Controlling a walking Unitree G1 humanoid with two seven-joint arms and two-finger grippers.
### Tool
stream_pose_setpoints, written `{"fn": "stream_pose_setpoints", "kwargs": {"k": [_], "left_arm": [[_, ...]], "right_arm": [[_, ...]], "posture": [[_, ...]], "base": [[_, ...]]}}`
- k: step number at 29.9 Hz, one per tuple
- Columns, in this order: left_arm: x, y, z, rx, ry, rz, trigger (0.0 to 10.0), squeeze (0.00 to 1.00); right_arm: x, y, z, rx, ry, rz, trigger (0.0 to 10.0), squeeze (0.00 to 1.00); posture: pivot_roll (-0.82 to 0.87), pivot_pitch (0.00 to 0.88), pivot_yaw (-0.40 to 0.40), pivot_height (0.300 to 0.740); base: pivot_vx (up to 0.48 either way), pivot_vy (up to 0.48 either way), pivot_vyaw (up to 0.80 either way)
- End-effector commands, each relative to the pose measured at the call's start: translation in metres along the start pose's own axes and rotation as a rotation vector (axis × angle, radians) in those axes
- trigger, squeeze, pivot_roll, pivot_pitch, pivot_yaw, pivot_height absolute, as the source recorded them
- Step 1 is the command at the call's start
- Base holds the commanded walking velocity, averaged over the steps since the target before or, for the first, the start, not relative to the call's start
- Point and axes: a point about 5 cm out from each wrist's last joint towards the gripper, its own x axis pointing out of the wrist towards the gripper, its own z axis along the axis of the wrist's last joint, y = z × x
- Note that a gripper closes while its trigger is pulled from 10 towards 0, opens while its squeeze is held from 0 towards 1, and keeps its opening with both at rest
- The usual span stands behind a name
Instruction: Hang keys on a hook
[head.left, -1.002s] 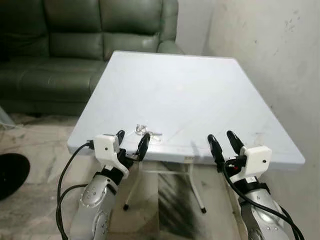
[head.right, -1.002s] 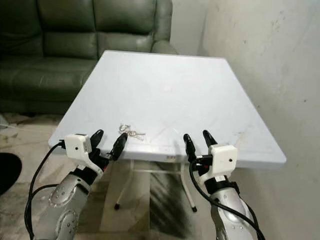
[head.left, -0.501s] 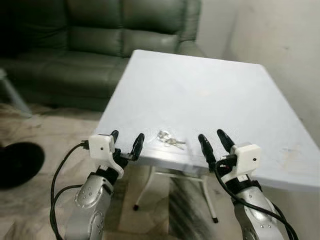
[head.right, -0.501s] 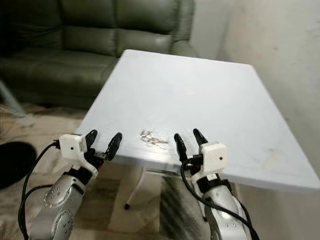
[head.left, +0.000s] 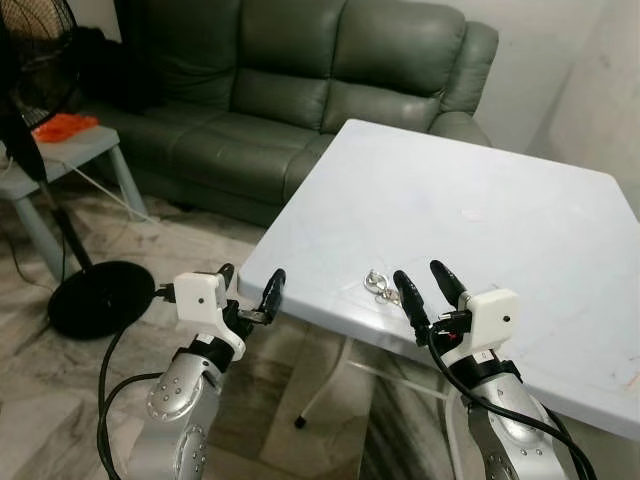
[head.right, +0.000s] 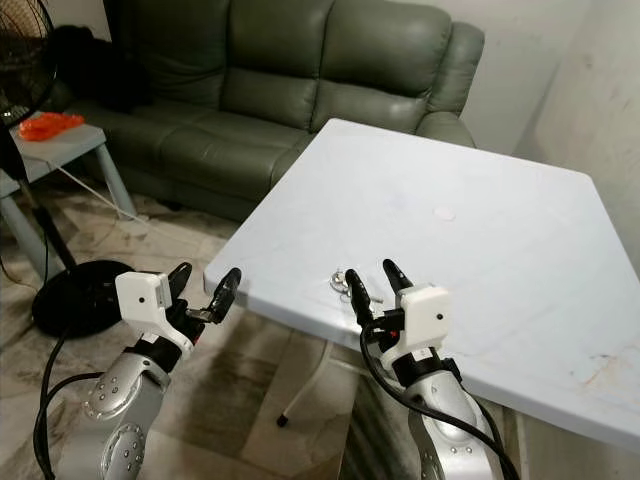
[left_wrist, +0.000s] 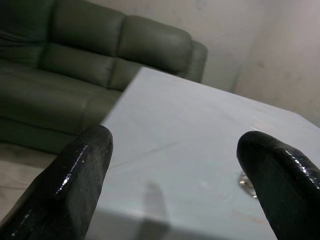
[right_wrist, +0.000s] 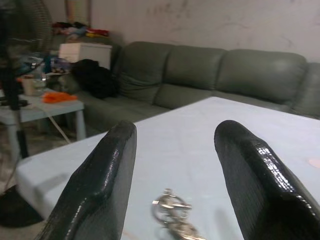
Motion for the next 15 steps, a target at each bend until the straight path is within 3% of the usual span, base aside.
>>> {"fn": "stream_pose_setpoints", "kwargs": {"k": [1,15], "left_arm": [[0.0019,-0.0055,0.0009,-0.006,-0.005,-0.015,10.0,0.00],[0.0036,-0.0074,-0.0006,0.018,0.003,0.006,10.0,0.00]], "right_arm": [[-0.0002,-0.0041,0.0023,-0.001,-0.001,-0.014,10.0,0.00],[-0.0008,-0.0050,0.0012,0.001,0.006,-0.008,10.0,0.00]], "posture": [[0.02,0.014,-0.075,0.740],[0.02,0.019,-0.079,0.740]], "base": [[0.334,0.000,0.00],[0.021,0.000,0.00]]}}
